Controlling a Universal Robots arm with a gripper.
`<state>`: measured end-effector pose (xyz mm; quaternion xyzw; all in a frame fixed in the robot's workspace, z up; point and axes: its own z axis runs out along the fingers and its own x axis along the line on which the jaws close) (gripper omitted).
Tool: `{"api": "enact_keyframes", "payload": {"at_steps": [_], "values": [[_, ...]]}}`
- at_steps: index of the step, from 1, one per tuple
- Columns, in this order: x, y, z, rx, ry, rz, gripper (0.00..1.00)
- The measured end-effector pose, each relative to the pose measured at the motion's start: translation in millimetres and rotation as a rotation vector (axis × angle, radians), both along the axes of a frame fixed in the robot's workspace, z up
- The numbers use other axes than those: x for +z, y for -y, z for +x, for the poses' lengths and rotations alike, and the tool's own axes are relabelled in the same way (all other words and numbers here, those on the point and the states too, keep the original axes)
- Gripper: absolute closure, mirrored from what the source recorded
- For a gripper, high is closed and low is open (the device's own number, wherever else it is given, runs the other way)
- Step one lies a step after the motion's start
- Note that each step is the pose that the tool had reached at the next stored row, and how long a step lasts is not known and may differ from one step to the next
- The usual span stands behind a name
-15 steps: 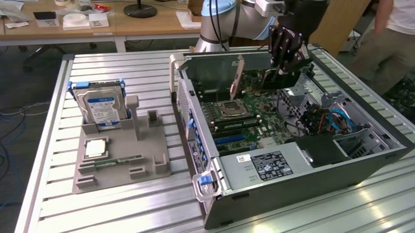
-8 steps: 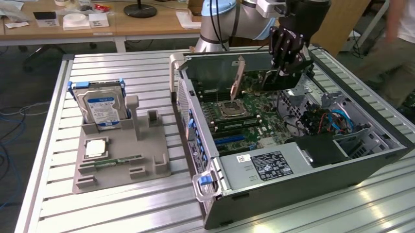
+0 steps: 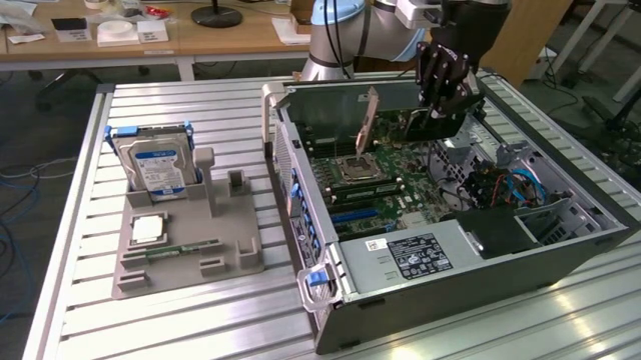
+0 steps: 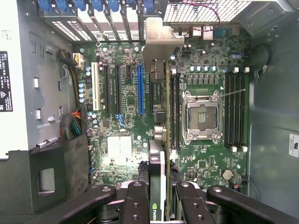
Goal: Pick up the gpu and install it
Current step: 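Insert the gpu into the slot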
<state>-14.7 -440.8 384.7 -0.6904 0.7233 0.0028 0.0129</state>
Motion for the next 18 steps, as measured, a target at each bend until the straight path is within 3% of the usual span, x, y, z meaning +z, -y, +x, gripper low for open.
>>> {"api": "enact_keyframes", "payload": {"at_steps": [11,18], "values": [[-0.2,2.0,-0.1,0.0,-0.0001,-0.0002,0.73],[-2.5,3.1,-7.3,0.0,-0.0001,-0.0004,0.73]]}}
